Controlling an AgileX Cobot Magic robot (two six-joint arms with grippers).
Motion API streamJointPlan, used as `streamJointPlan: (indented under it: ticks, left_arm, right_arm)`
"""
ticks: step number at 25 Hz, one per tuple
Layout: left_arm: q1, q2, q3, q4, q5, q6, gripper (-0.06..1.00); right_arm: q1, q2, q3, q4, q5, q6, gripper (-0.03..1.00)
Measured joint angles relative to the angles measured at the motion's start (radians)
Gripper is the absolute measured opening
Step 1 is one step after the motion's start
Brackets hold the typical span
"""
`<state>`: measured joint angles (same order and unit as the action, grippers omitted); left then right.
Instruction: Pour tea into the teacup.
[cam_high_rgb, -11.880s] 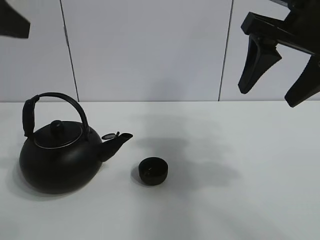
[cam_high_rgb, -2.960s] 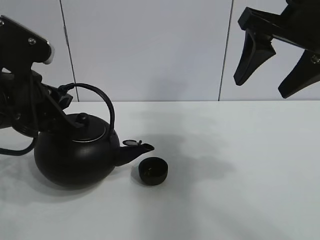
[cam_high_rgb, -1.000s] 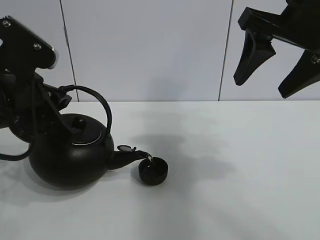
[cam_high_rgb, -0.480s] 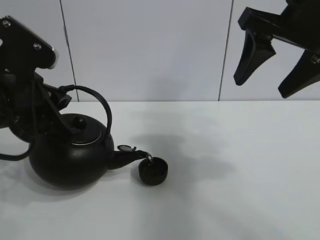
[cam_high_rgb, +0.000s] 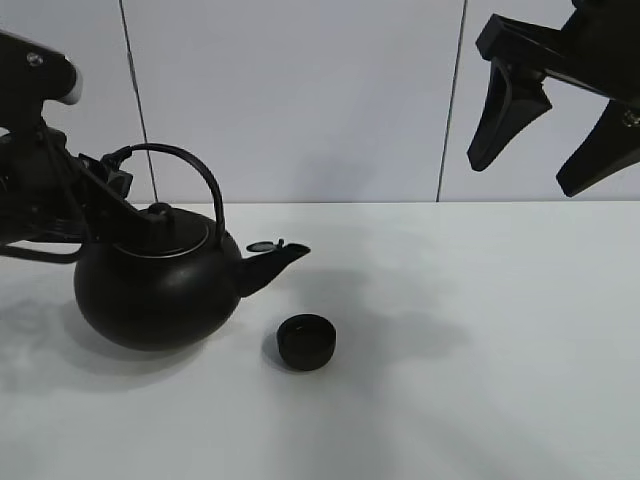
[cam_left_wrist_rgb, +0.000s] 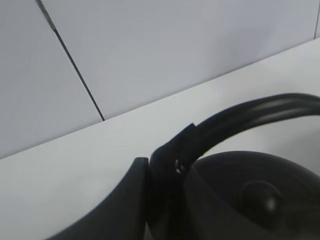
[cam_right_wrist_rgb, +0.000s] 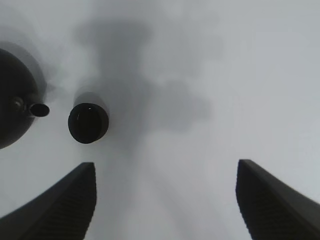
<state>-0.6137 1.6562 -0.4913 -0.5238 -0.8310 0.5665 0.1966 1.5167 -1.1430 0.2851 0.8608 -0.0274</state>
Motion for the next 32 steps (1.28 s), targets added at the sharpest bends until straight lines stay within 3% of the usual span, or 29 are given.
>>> streamJointPlan:
  ticks: [6, 10, 20, 32]
  left_arm:
    - [0.000, 0.000, 0.041, 0.004, -0.088, -0.217, 0.11]
    - [0.000, 0.000, 0.113, 0.004, -0.170, -0.309, 0.11]
    - [0.001, 0.000, 0.196, 0.005, -0.188, -0.335, 0.11]
    - [0.058, 0.000, 0.199, 0.092, -0.193, -0.345, 0.11]
  right_arm:
    - [0.000, 0.000, 0.000, 0.000, 0.000, 0.000, 0.54]
    - [0.000, 0.000, 0.000, 0.012, 0.001, 0.000, 0.54]
    - [0.000, 0.000, 0.000, 0.019, 0.003, 0.000, 0.54]
    - [0.000, 0.000, 0.000, 0.019, 0.003, 0.000, 0.54]
